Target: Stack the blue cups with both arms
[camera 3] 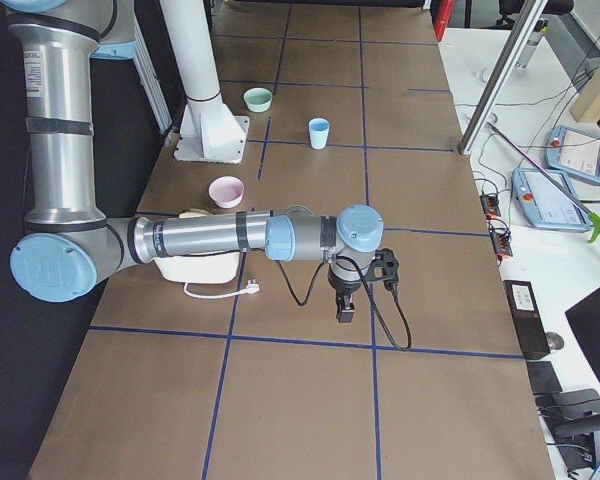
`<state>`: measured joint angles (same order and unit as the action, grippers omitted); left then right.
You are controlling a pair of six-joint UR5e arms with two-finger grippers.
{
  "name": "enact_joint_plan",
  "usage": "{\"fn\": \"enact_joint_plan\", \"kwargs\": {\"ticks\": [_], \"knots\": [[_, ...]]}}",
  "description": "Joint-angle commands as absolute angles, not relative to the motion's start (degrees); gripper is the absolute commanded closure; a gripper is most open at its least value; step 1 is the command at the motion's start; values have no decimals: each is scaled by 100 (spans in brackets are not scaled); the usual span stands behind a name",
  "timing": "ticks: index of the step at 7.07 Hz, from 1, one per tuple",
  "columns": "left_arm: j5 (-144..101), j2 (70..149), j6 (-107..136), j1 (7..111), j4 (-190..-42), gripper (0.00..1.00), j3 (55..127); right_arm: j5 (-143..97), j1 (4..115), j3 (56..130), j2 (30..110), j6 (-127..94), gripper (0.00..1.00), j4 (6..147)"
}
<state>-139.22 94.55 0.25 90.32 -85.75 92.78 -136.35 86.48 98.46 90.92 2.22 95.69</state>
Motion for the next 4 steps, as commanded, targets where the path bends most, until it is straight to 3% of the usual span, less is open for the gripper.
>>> {"fn": "enact_joint_plan", "kwargs": {"ticks": [1,4], "knots": [[-13948,9308,211,8912,-8648,0,9466,-13632,8657,9844,9105,220,0,9571],[-13904,9115,185,8912,-8674,0,9509,-13658,8657,9773,9132,229,0,9571]]}}
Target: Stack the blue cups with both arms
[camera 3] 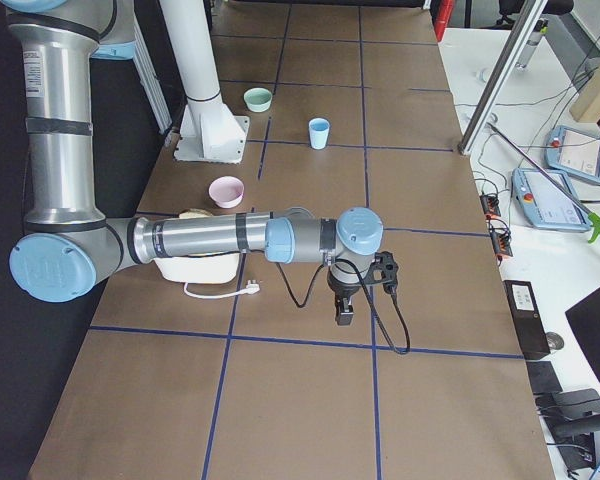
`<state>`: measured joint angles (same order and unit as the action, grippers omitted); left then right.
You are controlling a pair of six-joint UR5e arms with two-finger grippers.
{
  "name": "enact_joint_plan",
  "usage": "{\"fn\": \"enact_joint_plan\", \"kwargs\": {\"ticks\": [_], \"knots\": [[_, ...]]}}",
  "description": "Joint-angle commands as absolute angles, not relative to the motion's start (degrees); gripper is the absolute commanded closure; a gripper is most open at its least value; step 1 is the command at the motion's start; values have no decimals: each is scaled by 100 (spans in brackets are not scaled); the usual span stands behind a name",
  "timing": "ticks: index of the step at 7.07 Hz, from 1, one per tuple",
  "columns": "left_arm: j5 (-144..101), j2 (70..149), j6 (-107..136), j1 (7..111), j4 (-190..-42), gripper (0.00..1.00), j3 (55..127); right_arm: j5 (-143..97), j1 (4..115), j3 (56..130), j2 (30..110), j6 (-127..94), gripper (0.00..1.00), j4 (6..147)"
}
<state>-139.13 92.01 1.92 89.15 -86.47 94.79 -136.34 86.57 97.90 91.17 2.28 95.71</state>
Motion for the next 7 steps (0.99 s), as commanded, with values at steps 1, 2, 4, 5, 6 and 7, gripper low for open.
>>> {"fn": "enact_joint_plan", "kwargs": {"ticks": [1,2,4,5,6,7], "knots": [[-13965,9079,202,8912,-8936,0,9431,-13632,8657,9756,9132,229,0,9571],[-13940,9027,202,8912,-9130,0,9465,-13658,8657,9765,9132,229,0,9571],[-13957,9044,202,8912,-9228,0,9501,-13667,8657,9773,9123,220,0,9571],[-13948,9044,202,8912,-9211,0,9492,-13676,8657,9791,9114,202,0,9571],[-13948,9027,202,8912,-9202,0,9431,-13667,8657,9800,9114,185,0,9571],[-13922,9026,202,8912,-9202,0,9483,-13667,8649,9800,9097,141,0,9571]]}}
